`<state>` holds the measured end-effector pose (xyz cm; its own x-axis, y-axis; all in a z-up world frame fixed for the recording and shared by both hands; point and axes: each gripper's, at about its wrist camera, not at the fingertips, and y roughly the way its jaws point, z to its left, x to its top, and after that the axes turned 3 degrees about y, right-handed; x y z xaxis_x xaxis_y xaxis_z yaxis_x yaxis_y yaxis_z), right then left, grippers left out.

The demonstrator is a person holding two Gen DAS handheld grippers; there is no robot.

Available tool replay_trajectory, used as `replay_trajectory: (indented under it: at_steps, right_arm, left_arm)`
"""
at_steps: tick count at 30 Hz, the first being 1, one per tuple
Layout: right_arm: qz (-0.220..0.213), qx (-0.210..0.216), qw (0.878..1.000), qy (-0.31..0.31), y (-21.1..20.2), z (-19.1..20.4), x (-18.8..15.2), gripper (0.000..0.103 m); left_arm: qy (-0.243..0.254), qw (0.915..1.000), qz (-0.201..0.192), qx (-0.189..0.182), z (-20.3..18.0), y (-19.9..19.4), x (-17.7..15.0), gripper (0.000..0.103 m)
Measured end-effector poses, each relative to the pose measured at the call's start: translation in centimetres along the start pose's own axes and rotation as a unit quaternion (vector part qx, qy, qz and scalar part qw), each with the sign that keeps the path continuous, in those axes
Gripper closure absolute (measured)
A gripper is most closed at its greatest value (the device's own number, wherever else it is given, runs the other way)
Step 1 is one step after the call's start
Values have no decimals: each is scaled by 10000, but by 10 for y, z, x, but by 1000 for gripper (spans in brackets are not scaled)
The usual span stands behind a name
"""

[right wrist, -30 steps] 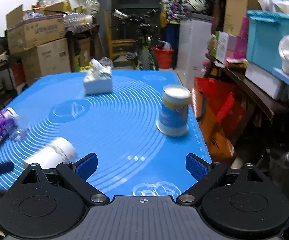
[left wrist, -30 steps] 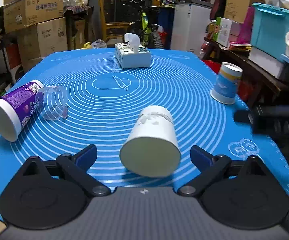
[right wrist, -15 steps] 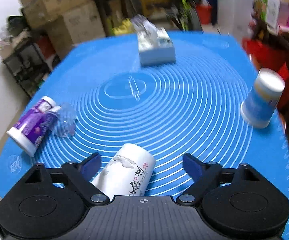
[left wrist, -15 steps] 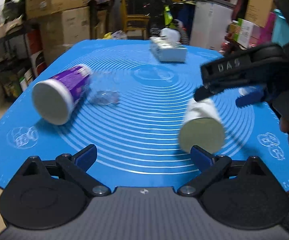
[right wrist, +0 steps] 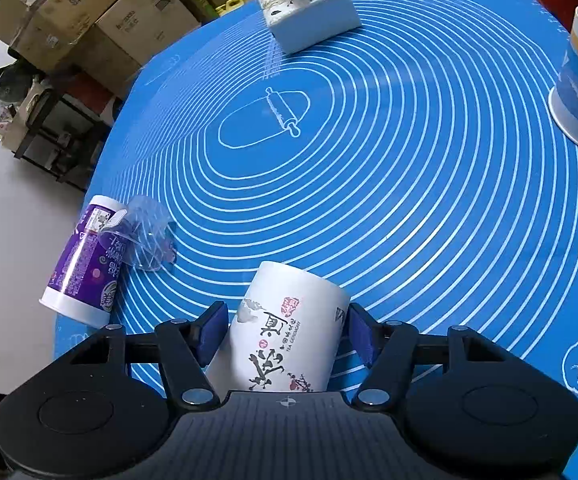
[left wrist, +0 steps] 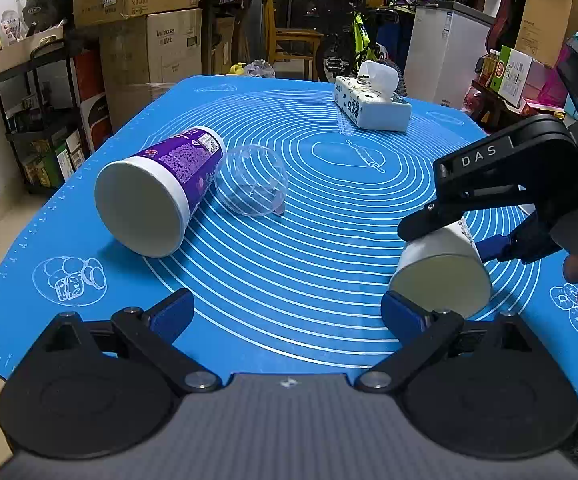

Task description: Flip cup upside down

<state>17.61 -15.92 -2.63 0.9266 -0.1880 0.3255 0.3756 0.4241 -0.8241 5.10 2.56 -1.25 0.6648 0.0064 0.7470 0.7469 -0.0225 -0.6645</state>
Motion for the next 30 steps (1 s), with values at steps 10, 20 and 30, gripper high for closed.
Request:
replay_trajectory:
  at_steps: [10, 20, 30]
  right_arm:
    - [-1480, -631, 9786, -1283, -34, 12, -29, 39]
    - [-3434, -1844, 8779, -2780, -33, -1, -86, 39]
    - [-3217, -1556, 9020, -2422, -51, -18, -113, 39]
  left_arm:
    - [15, 9999, -152, 21, -2, -2, 6, 4]
    - [52, 9997, -245, 44, -9, -1, 7, 4]
    - [213, 9996, -190, 15, -17, -3, 1, 4]
